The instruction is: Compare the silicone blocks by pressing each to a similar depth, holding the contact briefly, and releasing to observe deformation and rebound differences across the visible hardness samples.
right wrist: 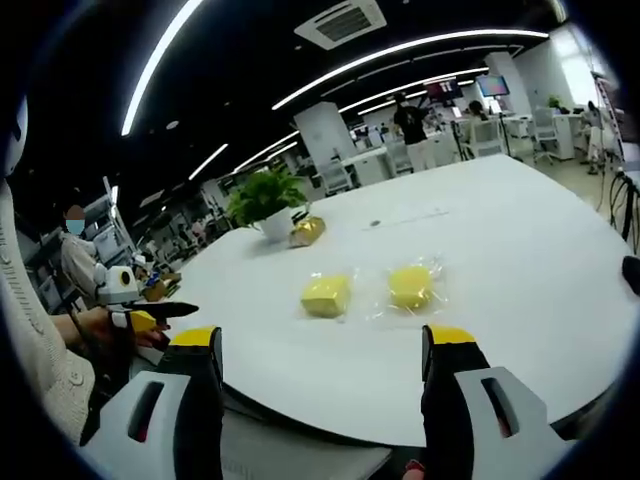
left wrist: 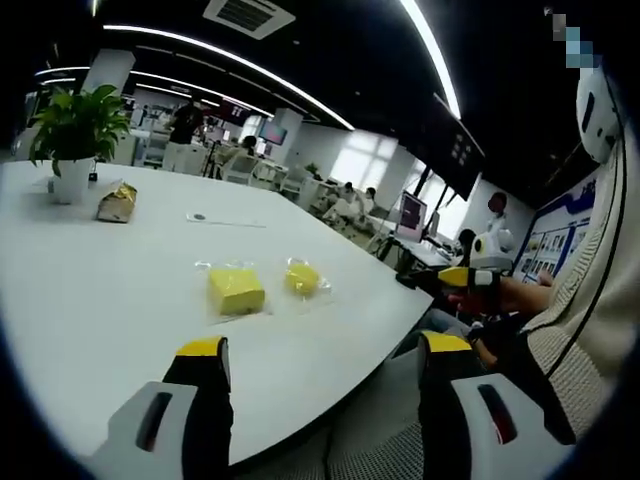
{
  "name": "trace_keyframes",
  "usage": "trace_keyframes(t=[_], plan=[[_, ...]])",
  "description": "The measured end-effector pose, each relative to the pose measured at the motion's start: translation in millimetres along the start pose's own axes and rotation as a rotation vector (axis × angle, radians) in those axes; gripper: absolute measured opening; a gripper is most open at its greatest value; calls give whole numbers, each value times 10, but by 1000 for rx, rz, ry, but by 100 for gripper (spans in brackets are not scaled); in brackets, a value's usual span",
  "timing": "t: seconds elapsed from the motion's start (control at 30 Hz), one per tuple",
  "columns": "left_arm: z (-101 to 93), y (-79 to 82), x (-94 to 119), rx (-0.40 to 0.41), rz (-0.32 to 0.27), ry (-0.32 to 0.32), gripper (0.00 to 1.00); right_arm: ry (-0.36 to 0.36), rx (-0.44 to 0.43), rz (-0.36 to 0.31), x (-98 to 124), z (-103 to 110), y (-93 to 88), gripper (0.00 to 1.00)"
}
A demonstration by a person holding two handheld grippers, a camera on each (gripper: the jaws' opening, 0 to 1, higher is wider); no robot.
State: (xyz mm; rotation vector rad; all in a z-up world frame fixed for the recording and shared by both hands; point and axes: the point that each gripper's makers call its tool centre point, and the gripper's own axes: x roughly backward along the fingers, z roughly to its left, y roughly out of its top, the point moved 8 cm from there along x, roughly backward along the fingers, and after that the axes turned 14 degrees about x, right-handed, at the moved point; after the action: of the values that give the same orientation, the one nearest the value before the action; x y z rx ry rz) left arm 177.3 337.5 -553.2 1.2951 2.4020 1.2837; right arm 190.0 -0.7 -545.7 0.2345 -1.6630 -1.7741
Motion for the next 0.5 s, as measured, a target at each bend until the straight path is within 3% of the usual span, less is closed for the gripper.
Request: trace_keyframes(t=[0.5], plan=[[-15,6,-22,2,14,1,76,5,-10,17,0,-18,-56,76]])
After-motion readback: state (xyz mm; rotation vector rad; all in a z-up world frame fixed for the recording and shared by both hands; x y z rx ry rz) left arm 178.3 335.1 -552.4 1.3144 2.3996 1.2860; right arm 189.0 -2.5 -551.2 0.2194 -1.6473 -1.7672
